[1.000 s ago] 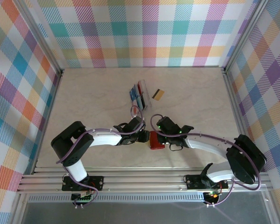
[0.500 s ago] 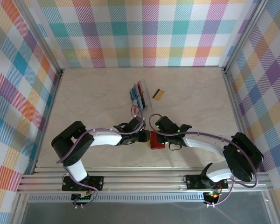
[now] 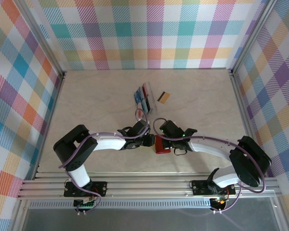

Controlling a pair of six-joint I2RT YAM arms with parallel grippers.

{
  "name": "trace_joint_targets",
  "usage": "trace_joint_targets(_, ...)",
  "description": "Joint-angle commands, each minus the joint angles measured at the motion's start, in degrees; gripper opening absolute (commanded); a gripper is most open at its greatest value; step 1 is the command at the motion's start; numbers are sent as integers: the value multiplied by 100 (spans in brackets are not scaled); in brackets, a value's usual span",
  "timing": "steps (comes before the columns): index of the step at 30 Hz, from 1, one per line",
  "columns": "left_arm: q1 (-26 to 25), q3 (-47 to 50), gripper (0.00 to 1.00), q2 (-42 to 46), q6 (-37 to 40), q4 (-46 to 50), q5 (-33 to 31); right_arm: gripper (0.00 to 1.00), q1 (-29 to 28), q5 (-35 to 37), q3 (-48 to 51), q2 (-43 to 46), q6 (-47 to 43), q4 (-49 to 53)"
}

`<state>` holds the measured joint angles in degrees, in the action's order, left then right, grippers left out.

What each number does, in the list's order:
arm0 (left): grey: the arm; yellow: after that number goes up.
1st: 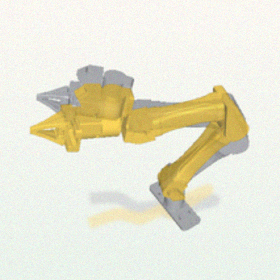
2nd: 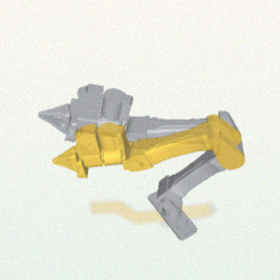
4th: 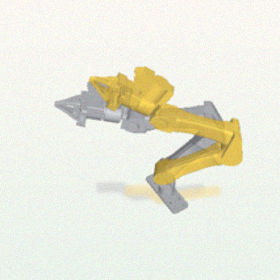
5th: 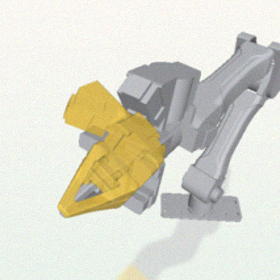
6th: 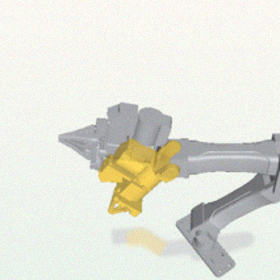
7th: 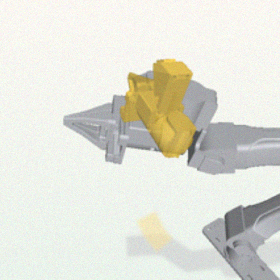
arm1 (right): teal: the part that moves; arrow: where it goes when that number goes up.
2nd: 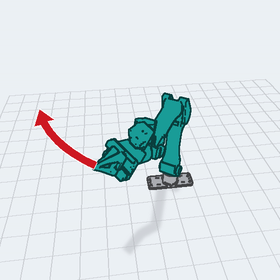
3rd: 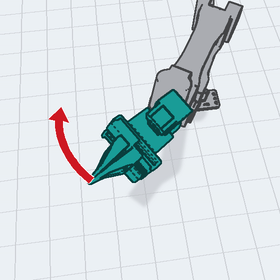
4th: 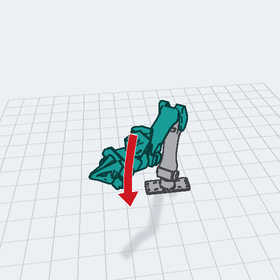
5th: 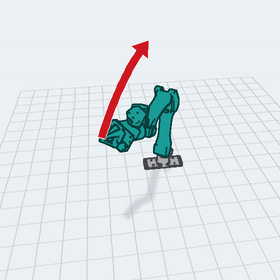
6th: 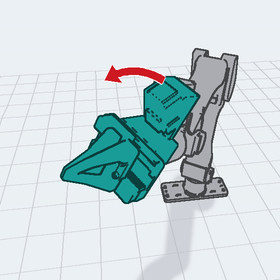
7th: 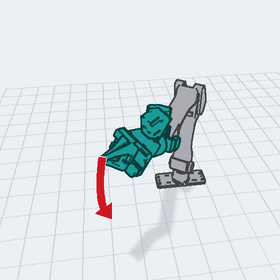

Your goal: Put the credit cards into the card holder

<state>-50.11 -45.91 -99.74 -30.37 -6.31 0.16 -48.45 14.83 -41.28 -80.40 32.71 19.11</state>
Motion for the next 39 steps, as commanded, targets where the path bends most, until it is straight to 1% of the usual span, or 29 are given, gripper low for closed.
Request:
trace_joint_targets(1, -122, 11, 44, -854, -35, -1147, 1051, 0, -42, 60, -131, 147, 40, 100)
trace_joint_targets(8, -123, -23, 44, -964, -31, -1180, 1065, 0, -51, 5, -57, 347, 51, 40)
trace_joint_targets(13, -129, -58, 44, -1012, -49, -1206, 1109, 0, -58, -171, 3, 437, 17, -39)
trace_joint_targets(31, -131, -29, 44, -1038, -82, -1277, 1135, 0, -60, -676, -41, 68, -90, -327)
trace_joint_targets(39, -131, -34, 44, -1047, -87, -1285, 1152, 0, -60, -670, -38, 17, -89, -289)
